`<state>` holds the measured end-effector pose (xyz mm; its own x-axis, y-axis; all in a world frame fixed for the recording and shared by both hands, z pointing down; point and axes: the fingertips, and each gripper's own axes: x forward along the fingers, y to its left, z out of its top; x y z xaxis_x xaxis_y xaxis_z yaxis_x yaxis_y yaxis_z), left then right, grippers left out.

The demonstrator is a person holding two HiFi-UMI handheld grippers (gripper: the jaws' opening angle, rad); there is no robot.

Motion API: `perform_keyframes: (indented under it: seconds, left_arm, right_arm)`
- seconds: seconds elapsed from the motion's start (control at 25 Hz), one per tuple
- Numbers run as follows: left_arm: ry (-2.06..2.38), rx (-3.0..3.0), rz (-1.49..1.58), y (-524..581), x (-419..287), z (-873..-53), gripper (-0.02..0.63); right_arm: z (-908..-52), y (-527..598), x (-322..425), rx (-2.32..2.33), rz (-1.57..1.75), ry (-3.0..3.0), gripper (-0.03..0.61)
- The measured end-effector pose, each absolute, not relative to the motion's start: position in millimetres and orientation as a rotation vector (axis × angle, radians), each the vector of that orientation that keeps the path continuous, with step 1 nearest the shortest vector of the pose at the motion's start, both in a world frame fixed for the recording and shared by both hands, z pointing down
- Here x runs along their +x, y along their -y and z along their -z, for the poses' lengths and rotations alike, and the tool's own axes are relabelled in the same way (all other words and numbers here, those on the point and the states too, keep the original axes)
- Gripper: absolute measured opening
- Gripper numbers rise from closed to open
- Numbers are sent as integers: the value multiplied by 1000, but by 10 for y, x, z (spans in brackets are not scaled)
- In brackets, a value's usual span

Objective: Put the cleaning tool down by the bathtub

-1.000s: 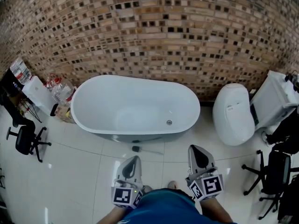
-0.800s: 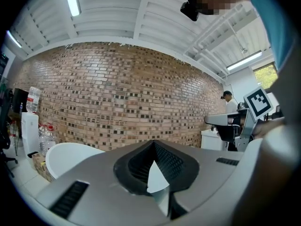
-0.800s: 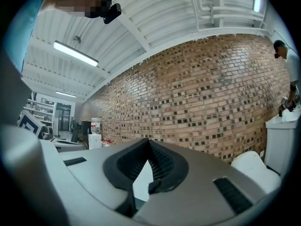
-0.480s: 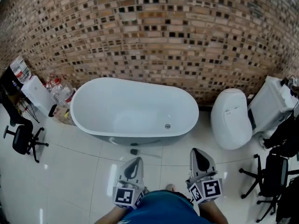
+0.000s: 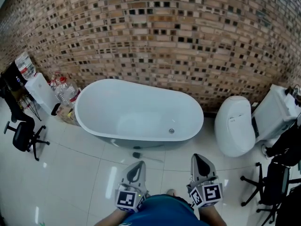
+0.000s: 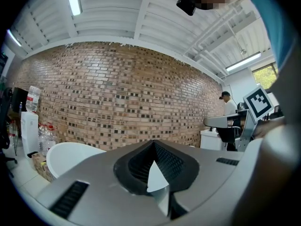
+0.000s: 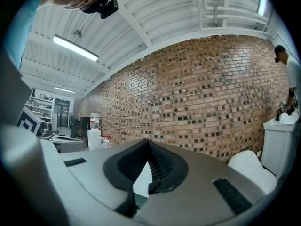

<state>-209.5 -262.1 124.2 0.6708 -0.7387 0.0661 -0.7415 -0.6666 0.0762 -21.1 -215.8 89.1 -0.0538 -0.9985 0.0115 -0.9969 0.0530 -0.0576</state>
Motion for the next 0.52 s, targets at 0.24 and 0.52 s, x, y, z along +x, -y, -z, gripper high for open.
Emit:
perform_keyframes:
  seconds: [0.24, 0.52]
  left_arm:
    - [1258, 2775, -36, 2624, -2192, -1232, -3]
    - [1264, 2782, -49, 2616, -2223, -1230, -3]
  right_arm:
    - [-897, 2191, -297, -2123, 75, -2269, 3]
    - [-906, 2198, -327, -2118, 94, -2278, 3]
